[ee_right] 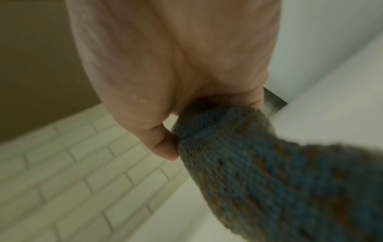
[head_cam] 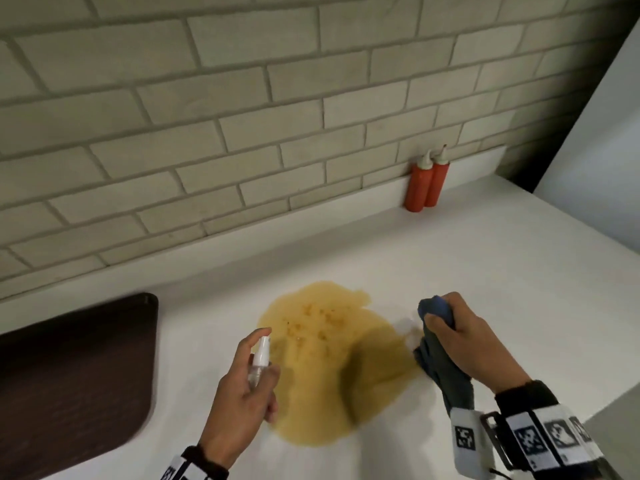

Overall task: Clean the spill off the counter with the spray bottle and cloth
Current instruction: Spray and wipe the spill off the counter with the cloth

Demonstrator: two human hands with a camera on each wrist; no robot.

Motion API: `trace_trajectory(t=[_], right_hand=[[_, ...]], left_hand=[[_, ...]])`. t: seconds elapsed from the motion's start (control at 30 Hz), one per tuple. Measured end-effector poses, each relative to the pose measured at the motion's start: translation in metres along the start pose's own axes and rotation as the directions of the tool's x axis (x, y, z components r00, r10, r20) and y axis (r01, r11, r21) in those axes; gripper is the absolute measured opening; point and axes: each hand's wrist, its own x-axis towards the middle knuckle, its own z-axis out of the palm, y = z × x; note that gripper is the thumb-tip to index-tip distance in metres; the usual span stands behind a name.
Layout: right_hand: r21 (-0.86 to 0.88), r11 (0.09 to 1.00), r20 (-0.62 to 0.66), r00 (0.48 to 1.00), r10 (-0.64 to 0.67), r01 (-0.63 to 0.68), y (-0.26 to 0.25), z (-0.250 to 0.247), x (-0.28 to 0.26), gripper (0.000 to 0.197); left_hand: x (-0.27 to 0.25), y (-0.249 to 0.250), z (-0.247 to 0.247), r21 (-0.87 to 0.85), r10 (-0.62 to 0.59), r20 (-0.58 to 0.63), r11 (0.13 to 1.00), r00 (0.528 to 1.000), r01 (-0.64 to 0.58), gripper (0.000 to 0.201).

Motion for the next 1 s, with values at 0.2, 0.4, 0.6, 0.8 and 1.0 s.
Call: trace_trajectory(t=[0.2,0.4,0.6,0.8,1.0], right_hand=[[-0.387,0.913,0.179,0.982,-0.064,0.13,0.03,0.036,0.022,0.038],[-0.483,0.841,0.335,0.939,-0.078,0.243,0.049,0.081,-0.003,0.032],[-0.499,0.83,0.188,0.966,-0.176,0.249,0.076,0.091,-0.005,0.049],[-0.552,0.795,0.219,0.964,-0.153,0.252,0.1,0.092,-0.017,0.043],[-0.569,0.785,0.19,0.968,-0.165,0.245,0.103,0.096,-0.011,0.054]], left_hand=[[0.022,0.0,0.043,0.237,0.092,-0.099,0.969,0.991,-0.066,0.041],[0.034,0.005,0.059,0.485,0.186,-0.187,0.872,0.965,-0.074,0.032],[0.059,0.001,0.05,0.683,0.17,-0.164,0.73,0.972,-0.012,0.029],[0.049,-0.001,0.058,0.538,0.126,-0.15,0.843,0.981,-0.026,0.031],[0.043,-0.002,0.051,0.441,0.144,-0.061,0.892,0.988,-0.102,0.06]])
